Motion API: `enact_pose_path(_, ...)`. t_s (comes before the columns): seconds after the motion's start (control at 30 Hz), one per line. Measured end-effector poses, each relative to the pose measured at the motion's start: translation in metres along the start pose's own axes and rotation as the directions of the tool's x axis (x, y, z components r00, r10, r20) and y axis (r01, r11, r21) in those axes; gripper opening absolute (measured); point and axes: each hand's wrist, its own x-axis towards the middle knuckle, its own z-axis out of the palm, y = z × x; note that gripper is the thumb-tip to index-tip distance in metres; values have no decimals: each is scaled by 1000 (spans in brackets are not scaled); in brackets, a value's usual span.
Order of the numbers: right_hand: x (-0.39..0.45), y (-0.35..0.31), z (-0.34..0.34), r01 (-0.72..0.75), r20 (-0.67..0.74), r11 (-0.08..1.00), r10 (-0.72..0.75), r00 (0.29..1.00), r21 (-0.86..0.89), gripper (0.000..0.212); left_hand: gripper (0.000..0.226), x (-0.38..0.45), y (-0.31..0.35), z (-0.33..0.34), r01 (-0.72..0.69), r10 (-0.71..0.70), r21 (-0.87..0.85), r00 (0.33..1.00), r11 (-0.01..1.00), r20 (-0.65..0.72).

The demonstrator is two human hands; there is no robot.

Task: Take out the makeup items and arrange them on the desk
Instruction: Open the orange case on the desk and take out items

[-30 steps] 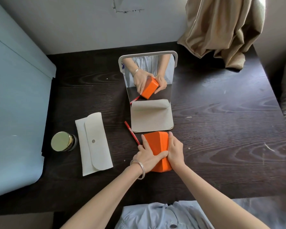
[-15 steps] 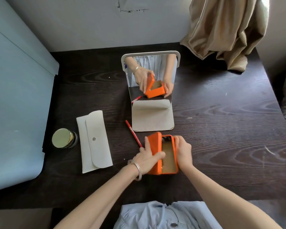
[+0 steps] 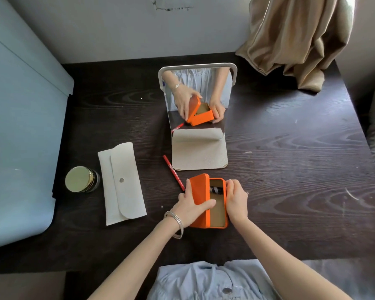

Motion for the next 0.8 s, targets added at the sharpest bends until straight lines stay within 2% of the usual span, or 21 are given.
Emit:
enact_pose_path(0.1,0,-6,-2,-4,36,1000,4,999,-2,27,106,0,-1,-8,25,-7,-268,998,963,68)
enact_pose_path(0.13,-1,-7,-1,13,47,1000,-13,999,-7,23,90,0,-2,-11,22,10,-371,997,928,83)
enact_pose_path(0.2,-5,-7,-1,43,54,999,-42,998,-4,18,38,-5,-4,-17,43,20,-541,994,840,109)
enact_pose_path(0.23,-6,-7,0,43,49,999,-43,998,2,17,30,-6,-7,-21,65,7,-607,993,792,114)
enact_pose_path(0.33,-9,-5,2,28,34,1000,-28,999,-9,15,27,-6,-19,-30,137,-92,-720,991,681,101)
enact_pose_path(0.43,-8,-5,3,23,24,999,-22,999,-35,18,15,-1,-29,-36,103,-162,-728,987,678,-11)
enact_pose_path(0.53,-6,-5,2,12,33,998,-9,999,-64,20,10,1,-33,-40,46,-152,-746,985,665,-75)
enact_pose_path(0.6,-5,-6,1,3,33,995,1,999,-101,21,9,4,-37,-41,9,-155,-714,978,700,-140)
enact_pose_path(0.7,-7,-5,-3,44,-2,984,-45,999,-173,27,29,9,-43,-40,-52,-146,-563,942,825,-302)
enact_pose_path(0.8,-14,-6,-8,226,-9,918,-242,970,-328,30,50,11,-47,-38,-101,-119,-420,877,902,-466)
